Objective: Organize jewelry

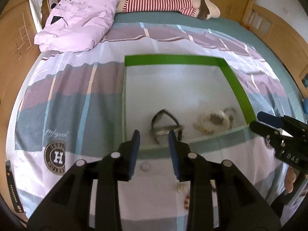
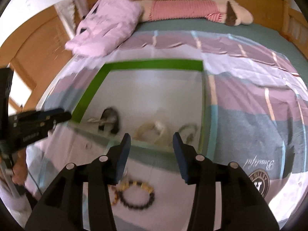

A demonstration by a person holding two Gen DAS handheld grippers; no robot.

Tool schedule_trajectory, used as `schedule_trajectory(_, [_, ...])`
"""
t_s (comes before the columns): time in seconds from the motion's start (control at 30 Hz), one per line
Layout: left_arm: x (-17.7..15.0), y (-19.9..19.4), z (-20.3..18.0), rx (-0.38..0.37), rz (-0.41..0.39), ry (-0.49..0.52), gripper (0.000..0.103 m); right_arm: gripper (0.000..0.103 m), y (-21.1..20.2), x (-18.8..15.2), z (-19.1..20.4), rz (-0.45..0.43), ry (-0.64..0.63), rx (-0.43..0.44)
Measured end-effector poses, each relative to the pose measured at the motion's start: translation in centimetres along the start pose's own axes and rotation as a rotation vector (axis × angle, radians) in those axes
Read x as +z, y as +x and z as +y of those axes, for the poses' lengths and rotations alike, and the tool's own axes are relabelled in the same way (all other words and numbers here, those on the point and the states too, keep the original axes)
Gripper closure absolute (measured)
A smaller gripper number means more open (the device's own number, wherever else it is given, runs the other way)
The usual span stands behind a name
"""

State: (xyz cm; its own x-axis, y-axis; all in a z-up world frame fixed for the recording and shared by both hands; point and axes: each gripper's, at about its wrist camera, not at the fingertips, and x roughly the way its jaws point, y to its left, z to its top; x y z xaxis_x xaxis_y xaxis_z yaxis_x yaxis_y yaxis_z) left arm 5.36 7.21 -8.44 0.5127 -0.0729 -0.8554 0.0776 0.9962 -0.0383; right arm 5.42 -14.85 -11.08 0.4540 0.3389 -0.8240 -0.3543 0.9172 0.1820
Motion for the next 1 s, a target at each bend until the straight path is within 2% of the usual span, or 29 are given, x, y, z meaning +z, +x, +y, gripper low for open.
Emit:
schedule_trajectory(0.03, [-0.6, -0.1, -0.3, -0.002, 0.011, 0.009, 0.068, 0.057, 0.5, -0.5, 0.1, 0.036, -0.012, -0.006])
schedule_trajectory(0.07, [-1.3, 0.0, -0.5, -0.003, 0.024, 0.019, 0.060, 0.055, 1.7, -1.2, 0.4, 0.114, -0.039, -0.031])
schedule_trajectory(0.1, [-2.2, 0.0, -0.7, 0.001, 0.035, 0.030, 0.055, 0.055, 2.5, -1.5, 0.8, 0.156, -0.059, -0.057])
schedule_trajectory(0.23, [-5.6, 2.6, -1.8, 0.063, 0.113, 0.116, 0.055, 0.055, 4.8, -2.6, 1.7, 0.231, -0.090, -0.074])
schedule_trajectory(0.37, [-6.9, 5.4, -2.3, 0.058, 0.205, 0.123, 0.055, 0.055, 6.0, -3.1, 2.0, 0.269, -0.102, -0.109])
schedule_trajectory(0.47, [-7.4, 6.3, -3.1, 0.051, 0.219, 0.140, 0.050, 0.054, 6.8, -3.4, 2.0, 0.292, -0.098, -0.110])
schedule_trajectory(0.5, [-7.5, 6.3, -3.3, 0.062, 0.211, 0.148, 0.044, 0.054, 7.1, -3.6, 2.1, 0.302, -0.102, -0.110])
schedule_trajectory(0.57, [-7.6, 6.2, -3.5, 0.091, 0.186, 0.175, 0.040, 0.054, 7.4, -3.7, 2.4, 0.312, -0.116, -0.116])
schedule_trajectory(0.67, [-7.6, 6.8, -2.8, 0.155, 0.210, 0.172, 0.041, 0.045, 7.6, -3.5, 2.4, 0.310, -0.122, -0.150])
schedule_trajectory(0.73, [-7.5, 7.2, -1.6, 0.187, 0.232, 0.137, 0.043, 0.045, 7.7, -3.4, 2.1, 0.307, -0.109, -0.152])
schedule_trajectory(0.8, [-7.2, 6.9, -0.5, 0.161, 0.231, 0.091, 0.046, 0.045, 7.8, -3.3, 1.9, 0.305, -0.095, -0.154])
schedule_trajectory(0.83, [-6.9, 6.2, -0.2, 0.111, 0.218, 0.070, 0.046, 0.045, 7.9, -3.2, 1.8, 0.306, -0.092, -0.153])
schedule_trajectory(0.93, [-6.5, 4.9, -1.1, -0.002, 0.186, 0.098, 0.042, 0.044, 8.3, -3.3, 2.0, 0.315, -0.100, -0.148])
schedule_trajectory(1.0, [-6.8, 4.6, -2.1, -0.048, 0.180, 0.133, 0.038, 0.042, 8.5, -3.4, 2.3, 0.327, -0.118, -0.146])
